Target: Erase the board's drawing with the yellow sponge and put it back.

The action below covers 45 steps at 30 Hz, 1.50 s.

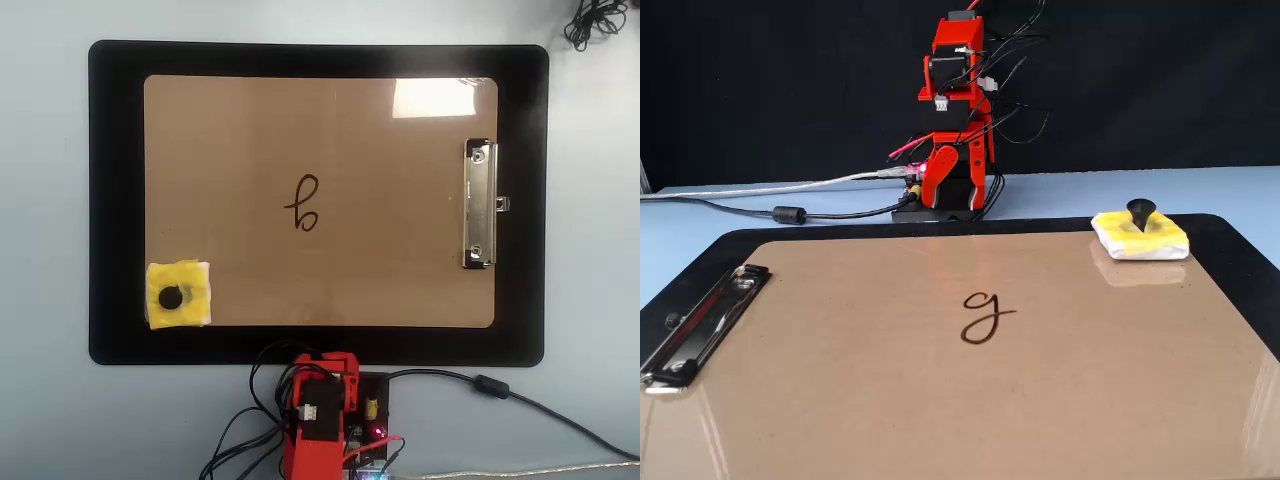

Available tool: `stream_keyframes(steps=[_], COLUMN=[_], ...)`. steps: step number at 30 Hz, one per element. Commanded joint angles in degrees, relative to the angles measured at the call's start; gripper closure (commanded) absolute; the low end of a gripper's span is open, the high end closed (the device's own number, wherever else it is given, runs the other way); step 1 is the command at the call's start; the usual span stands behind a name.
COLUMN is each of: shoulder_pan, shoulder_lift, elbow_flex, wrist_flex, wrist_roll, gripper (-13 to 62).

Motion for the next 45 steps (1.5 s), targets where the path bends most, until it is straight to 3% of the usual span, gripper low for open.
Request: stream_keyframes(steps=[1,13,18,21,27,34,45], shoulder_pan=[0.9,0.8,-2.2,-12.9,-39.1,-59.6,-64.9], shoulder_lift=[2.6,2.6,1.8,1.7,1.8,-2.4,-20.0], elbow_flex=[0.6,-1.2,-17.1,-25.0,-18.7,6.4,6.0], wrist_flex=[2.7,2.4,2.3,-1.2,-35.3,-92.6,-101.4], wrist_roll=[-0.2,-0.4,-0.4,-0.6,-14.6,-21.2,-20.5], gripper=[14.9,15.5,15.6,15.8,16.3,16.8,16.8])
